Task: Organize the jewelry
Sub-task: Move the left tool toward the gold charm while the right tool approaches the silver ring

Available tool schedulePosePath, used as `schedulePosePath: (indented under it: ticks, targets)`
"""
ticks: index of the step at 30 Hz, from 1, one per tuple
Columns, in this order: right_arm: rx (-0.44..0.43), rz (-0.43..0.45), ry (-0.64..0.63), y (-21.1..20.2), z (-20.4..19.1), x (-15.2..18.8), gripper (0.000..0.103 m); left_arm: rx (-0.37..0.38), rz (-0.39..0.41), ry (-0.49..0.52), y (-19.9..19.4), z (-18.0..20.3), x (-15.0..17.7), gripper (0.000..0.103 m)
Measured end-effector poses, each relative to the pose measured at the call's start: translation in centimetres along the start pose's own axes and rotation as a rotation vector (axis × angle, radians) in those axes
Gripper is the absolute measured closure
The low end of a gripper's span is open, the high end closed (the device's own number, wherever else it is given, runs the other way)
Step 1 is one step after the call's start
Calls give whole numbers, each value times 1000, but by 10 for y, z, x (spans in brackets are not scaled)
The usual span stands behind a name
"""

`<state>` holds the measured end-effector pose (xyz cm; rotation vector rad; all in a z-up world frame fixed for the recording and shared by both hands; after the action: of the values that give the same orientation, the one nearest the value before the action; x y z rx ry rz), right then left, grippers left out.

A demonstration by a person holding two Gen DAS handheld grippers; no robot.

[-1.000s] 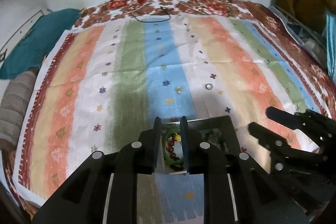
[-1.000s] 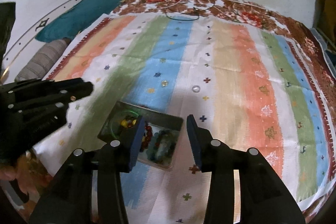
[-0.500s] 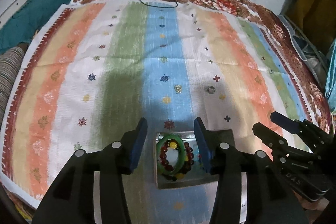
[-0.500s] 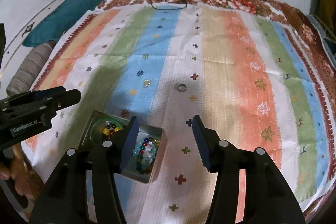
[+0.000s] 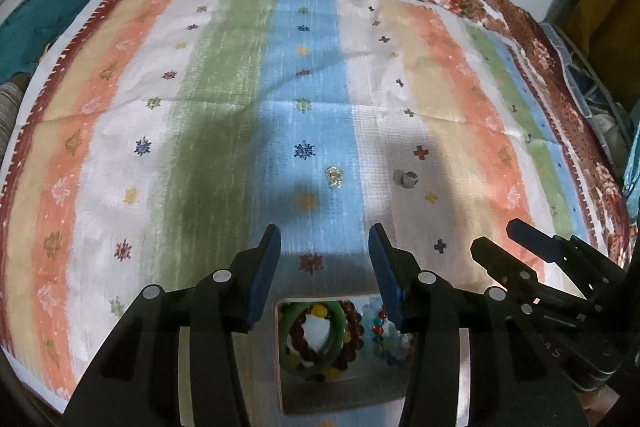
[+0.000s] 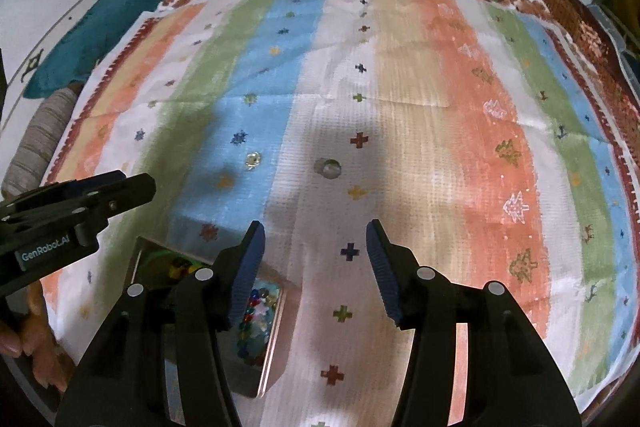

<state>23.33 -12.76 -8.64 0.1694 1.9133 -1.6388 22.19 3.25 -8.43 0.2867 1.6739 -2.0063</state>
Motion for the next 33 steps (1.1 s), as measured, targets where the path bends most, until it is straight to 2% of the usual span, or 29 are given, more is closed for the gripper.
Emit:
schedulePosePath:
  ticks: [17, 21, 33]
  targets:
    - [28, -74, -2, 47, 6, -16, 51, -32, -78, 19, 57, -1, -27, 58]
    - [31, -95, 3, 56, 8, -18, 58, -36, -90, 23, 66, -1, -31, 58]
    - [37, -109, 1, 76, 7, -29, 59, -22, -147, 30, 91, 1, -40, 58]
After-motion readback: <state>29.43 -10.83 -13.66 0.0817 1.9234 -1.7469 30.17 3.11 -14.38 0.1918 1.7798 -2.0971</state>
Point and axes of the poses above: each gripper's, at about its wrist camera, not at the fingertips, and y roughly the way its jaws point, z to its right, x to its underside, the point moved 1 cm from there along y, roughly the way its jaws point, and after that the axes turned 3 degrees about z, right-handed, at the moved point
